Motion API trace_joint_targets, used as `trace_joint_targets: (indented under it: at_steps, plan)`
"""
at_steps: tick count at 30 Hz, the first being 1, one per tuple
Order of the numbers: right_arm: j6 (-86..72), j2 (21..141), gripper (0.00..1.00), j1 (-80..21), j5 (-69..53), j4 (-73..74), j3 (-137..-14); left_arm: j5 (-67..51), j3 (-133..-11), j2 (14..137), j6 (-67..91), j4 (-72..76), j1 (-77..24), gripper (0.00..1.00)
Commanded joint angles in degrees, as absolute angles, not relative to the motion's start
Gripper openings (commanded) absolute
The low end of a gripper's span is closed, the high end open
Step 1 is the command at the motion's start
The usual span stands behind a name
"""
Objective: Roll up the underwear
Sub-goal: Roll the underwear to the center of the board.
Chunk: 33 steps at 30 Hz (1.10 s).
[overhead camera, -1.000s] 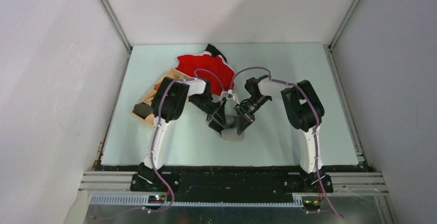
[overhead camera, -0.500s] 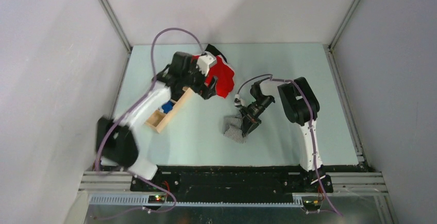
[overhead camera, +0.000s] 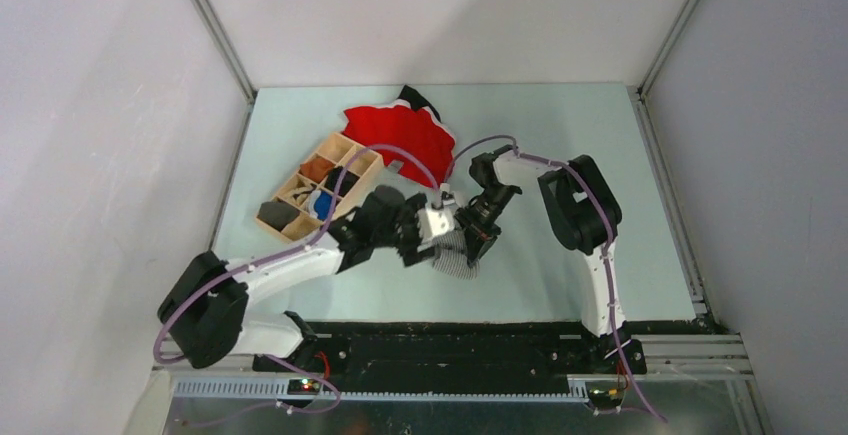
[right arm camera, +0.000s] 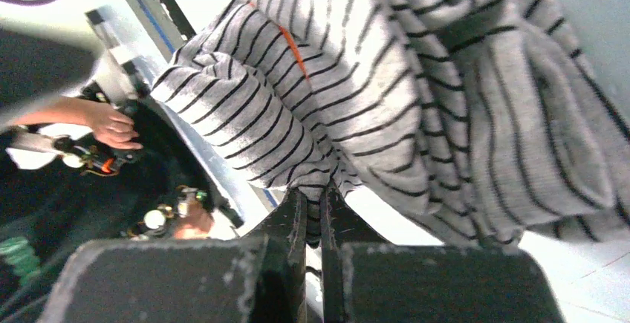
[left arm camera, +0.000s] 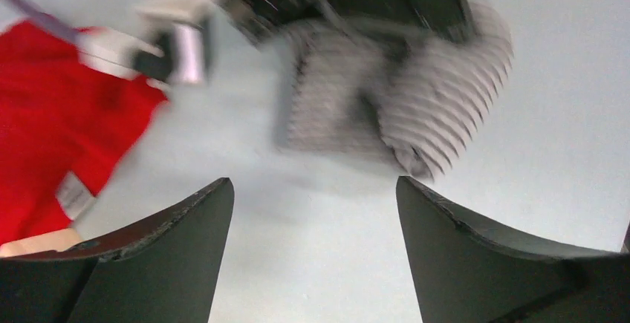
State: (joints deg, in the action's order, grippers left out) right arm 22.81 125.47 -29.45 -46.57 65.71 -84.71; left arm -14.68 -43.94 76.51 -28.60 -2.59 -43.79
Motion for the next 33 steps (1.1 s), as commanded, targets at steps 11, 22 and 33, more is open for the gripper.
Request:
trace_joint_targets:
  at_steps: [11, 22, 33]
  plan:
    - [25.3, 135.8, 0.00, -30.0, -41.8, 70.6, -97.8, -26.5, -25.5, 67.4, -72.2, 7.2, -48.0, 0.77]
    - [25.8, 139.9, 0.00, -29.4, -41.0, 72.3, -100.2, -19.5, -23.5, 76.9, -68.1, 22.0, -53.1, 0.73]
    - [23.8, 141.3, 0.00, -29.9, -43.1, 72.4, -100.8, -17.9, -28.8, 84.8, -70.5, 16.8, -54.3, 0.46]
